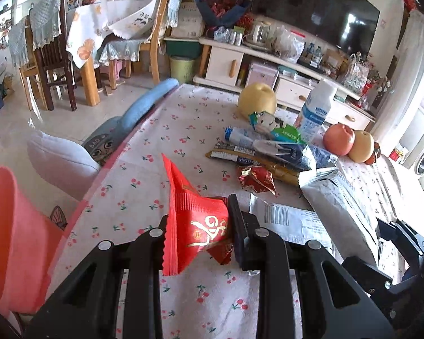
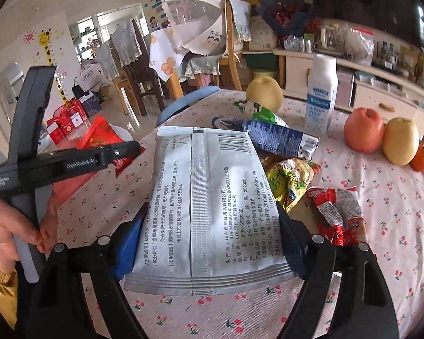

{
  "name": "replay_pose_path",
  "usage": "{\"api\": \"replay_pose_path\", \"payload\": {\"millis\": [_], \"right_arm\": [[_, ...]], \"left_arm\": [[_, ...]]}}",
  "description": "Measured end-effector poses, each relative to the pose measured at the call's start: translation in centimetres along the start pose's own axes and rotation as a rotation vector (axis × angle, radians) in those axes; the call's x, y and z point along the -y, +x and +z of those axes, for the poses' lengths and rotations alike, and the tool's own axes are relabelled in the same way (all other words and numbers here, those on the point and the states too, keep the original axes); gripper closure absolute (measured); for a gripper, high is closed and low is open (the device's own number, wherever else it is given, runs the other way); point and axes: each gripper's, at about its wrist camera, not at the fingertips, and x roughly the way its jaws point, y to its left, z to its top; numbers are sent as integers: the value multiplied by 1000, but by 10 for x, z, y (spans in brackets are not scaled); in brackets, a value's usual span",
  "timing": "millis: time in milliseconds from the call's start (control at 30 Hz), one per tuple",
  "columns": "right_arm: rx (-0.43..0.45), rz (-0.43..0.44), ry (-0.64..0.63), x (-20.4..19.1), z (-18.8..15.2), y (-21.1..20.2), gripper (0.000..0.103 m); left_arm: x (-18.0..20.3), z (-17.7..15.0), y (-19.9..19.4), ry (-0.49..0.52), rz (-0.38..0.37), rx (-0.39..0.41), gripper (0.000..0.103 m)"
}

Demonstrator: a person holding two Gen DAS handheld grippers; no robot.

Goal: Collect trash
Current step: 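Carry the red wrapper and white packet toward the pink bucket with both tools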

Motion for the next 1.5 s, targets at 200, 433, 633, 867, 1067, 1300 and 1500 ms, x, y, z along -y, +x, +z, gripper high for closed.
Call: {"api": "replay_pose_path", "payload": {"millis": [200,433,633,867,1067,1300,1500], "right_arm": [[1,-31,-23,-19,1,-5,21],[10,-53,-55,-44,5,-6,21],[20,-54,-70,-66,8,-6,21],[25,-52,-99,-94,14,-2,21],[32,-25,-123,-125,23,4,21],[40,5,-186,-166,36,14,21],[47,32,-235,-204,53,25,21]], "left_arm": [[-18,0,-17,-16,22,33,74],[-44,3,-35,-52,56,69,74],[-65,6,-50,-91,85,103,74],[-94,10,-66,-130,136,138,74],[-124,11,-78,-163,208,157,74],[-161,10,-92,-197,280,174,74],[-196,6,-101,-232,341,178,74]]}}
